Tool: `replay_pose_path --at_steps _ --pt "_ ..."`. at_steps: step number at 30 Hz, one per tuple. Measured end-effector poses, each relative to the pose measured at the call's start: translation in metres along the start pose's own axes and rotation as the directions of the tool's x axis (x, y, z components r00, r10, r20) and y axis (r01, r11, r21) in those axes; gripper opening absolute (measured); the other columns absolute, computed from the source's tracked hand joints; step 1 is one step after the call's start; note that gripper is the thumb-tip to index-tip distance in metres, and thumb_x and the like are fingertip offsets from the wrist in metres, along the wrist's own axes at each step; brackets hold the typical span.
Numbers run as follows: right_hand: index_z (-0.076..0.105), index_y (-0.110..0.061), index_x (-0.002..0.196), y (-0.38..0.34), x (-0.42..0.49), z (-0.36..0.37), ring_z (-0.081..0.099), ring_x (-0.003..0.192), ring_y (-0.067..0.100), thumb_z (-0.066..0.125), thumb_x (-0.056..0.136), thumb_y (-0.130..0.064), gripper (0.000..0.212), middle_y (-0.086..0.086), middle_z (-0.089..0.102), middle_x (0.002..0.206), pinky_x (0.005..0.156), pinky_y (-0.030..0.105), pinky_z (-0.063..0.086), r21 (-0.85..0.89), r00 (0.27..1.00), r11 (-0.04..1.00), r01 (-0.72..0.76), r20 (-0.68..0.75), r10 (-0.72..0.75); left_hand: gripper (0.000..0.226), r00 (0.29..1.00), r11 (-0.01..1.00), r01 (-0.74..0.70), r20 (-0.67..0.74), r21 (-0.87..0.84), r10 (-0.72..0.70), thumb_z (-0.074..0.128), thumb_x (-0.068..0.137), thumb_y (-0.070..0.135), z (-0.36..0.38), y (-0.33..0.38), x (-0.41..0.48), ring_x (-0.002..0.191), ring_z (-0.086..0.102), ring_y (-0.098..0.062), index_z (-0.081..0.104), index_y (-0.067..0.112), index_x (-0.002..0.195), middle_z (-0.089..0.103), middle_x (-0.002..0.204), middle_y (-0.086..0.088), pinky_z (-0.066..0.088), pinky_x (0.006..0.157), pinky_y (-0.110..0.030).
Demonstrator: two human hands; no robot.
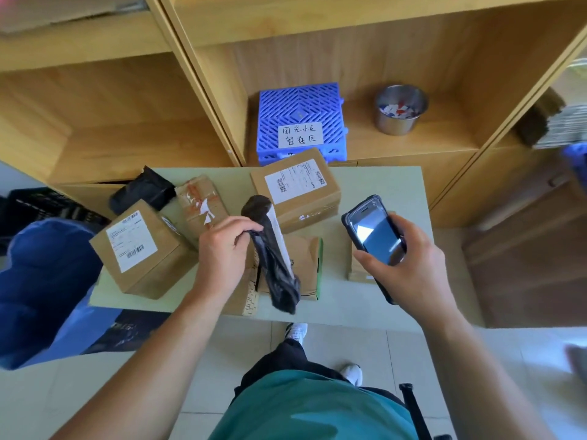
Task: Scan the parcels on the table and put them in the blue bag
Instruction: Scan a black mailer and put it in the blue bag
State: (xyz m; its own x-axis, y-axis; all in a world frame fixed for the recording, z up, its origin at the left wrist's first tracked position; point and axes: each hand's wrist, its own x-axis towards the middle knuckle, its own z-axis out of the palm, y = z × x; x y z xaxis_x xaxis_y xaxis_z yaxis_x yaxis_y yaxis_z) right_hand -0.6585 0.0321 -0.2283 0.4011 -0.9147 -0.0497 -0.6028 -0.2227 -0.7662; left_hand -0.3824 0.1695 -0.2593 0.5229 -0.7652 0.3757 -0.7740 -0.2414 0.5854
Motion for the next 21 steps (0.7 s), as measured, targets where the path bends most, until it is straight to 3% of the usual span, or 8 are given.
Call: replay_pose_path --at_steps 3,5,8,10,12,18,21 --pt "0.051 -0.028 0.136 0.002 0.000 0.003 0.056 0.077 0.003 0.082 0.072 -0.049 0.074 -0.010 0.059 0.107 0.059 0.009 0.039 -0.022 1.000 1.000 0.000 0.016 0.000 0.039 0.986 0.983 0.168 -0.002 -0.071 -0.169 0.061 0.087 -0.017 0.000 0.005 -0.001 0.071 0.061 0.008 0.078 0.018 0.093 0.074 0.095 0.009 0.043 0.069 -0.008" --pt "0.051 -0.027 0.137 0.003 0.000 0.006 0.055 0.079 0.004 0.082 0.071 -0.048 0.076 -0.009 0.059 0.110 0.060 0.007 0.039 -0.046 0.999 0.999 0.016 0.041 -0.014 0.042 0.942 0.924 0.333 0.026 -0.187 -0.335 0.056 0.093 -0.011 0.000 0.008 0.001 0.069 0.061 0.005 0.073 0.027 0.091 0.073 0.097 0.016 0.046 0.063 -0.014" --pt "0.049 -0.027 0.137 0.004 -0.002 0.010 0.053 0.084 0.008 0.081 0.070 -0.052 0.078 -0.009 0.055 0.110 0.061 0.011 0.037 -0.127 0.995 0.992 0.023 0.095 -0.011 0.044 0.889 0.813 0.450 0.103 -0.369 -0.445 0.050 0.096 -0.013 -0.001 0.010 0.006 0.099 0.066 0.010 0.070 0.026 0.090 0.071 0.115 0.021 0.054 0.085 -0.017" --pt "0.049 -0.027 0.137 0.005 -0.003 0.013 0.054 0.086 0.011 0.079 0.069 -0.055 0.079 -0.010 0.054 0.109 0.064 0.020 0.043 -0.158 0.991 0.987 0.017 0.132 0.004 0.052 0.878 0.790 0.469 0.116 -0.394 -0.463 0.047 0.095 -0.013 -0.003 0.011 0.010 0.108 0.064 0.009 0.069 0.033 0.088 0.071 0.116 0.022 0.052 0.092 -0.019" --pt "0.049 -0.028 0.136 0.005 -0.005 0.016 0.055 0.092 0.012 0.078 0.068 -0.059 0.080 -0.009 0.057 0.114 0.071 0.026 0.048 -0.185 0.984 0.983 0.013 0.175 0.020 0.056 0.876 0.797 0.473 0.104 -0.376 -0.471 0.047 0.096 -0.011 -0.005 0.012 0.011 0.104 0.064 0.007 0.069 0.039 0.086 0.072 0.111 0.024 0.053 0.091 -0.026" --pt "0.052 -0.029 0.132 0.000 -0.009 0.020 0.056 0.096 0.015 0.076 0.067 -0.060 0.075 -0.008 0.059 0.111 0.078 0.032 0.052 -0.223 0.971 0.975 -0.020 0.228 0.072 0.052 0.890 0.810 0.438 0.064 -0.390 -0.451 0.046 0.096 -0.013 -0.013 0.017 0.012 0.112 0.061 0.010 0.071 0.032 0.092 0.070 0.119 0.017 0.050 0.089 -0.013" --pt "0.052 -0.027 0.130 -0.003 -0.011 0.020 0.055 0.096 0.016 0.076 0.068 -0.059 0.073 -0.008 0.058 0.109 0.078 0.034 0.052 -0.246 0.966 0.969 -0.028 0.242 0.089 0.052 0.886 0.797 0.439 0.053 -0.415 -0.460 0.048 0.099 -0.010 -0.020 0.019 0.010 0.104 0.065 0.004 0.071 0.036 0.089 0.068 0.113 0.031 0.053 0.079 -0.016"
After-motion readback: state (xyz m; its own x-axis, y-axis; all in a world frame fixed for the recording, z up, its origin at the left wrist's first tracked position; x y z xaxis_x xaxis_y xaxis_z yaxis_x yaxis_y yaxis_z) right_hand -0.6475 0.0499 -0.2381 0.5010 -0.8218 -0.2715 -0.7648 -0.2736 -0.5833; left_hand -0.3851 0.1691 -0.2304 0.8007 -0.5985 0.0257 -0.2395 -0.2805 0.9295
